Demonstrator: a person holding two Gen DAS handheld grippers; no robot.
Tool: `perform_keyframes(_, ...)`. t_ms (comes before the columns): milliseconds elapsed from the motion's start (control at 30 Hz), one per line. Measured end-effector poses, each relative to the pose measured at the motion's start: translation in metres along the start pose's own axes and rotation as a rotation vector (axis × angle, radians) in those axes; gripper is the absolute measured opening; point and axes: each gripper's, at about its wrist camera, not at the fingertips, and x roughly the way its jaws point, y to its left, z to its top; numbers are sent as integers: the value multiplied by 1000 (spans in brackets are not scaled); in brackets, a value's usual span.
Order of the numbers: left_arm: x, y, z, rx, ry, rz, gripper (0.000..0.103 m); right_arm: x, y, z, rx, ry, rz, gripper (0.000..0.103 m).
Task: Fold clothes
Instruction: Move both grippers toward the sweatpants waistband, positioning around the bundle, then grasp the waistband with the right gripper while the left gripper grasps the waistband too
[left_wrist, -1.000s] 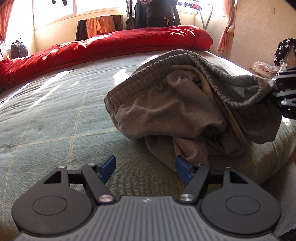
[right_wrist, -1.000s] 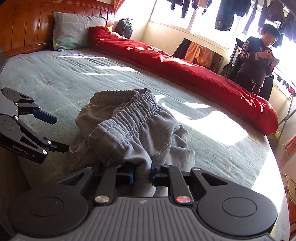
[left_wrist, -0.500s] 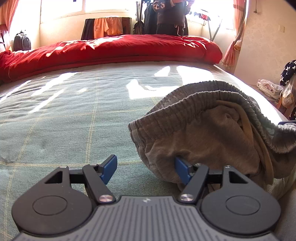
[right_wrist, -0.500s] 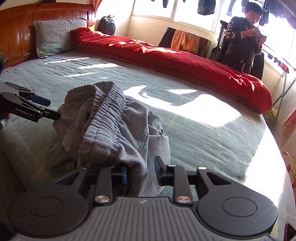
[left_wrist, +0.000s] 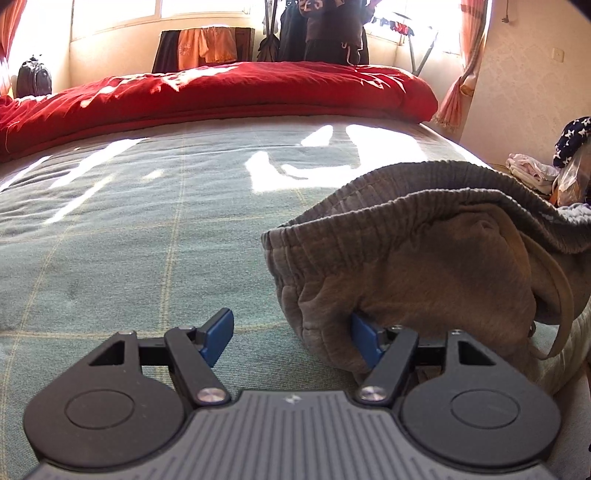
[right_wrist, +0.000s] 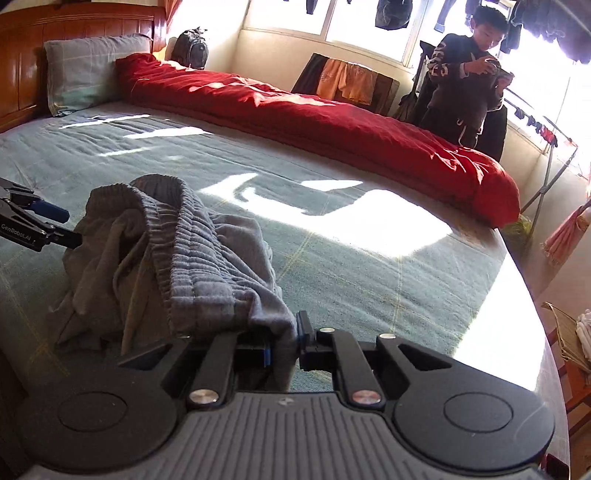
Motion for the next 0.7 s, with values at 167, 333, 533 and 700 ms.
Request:
perform_keyframes(167,-7,-16,4,32,-27,-32,73,7,-44,-11,94,50,-90,14)
perform_keyframes(333,-10,-32,11,72,-49,-66,73,16,-70,-28,147,116,-163,14)
perform_keyframes(533,6,-56,30,157,-47,-123,72,21,-92,-46,223,173,-184,14)
perform_keyframes(700,20,-76,46,228,-46,-170,69,19,-94,-57,233,185,-145,14)
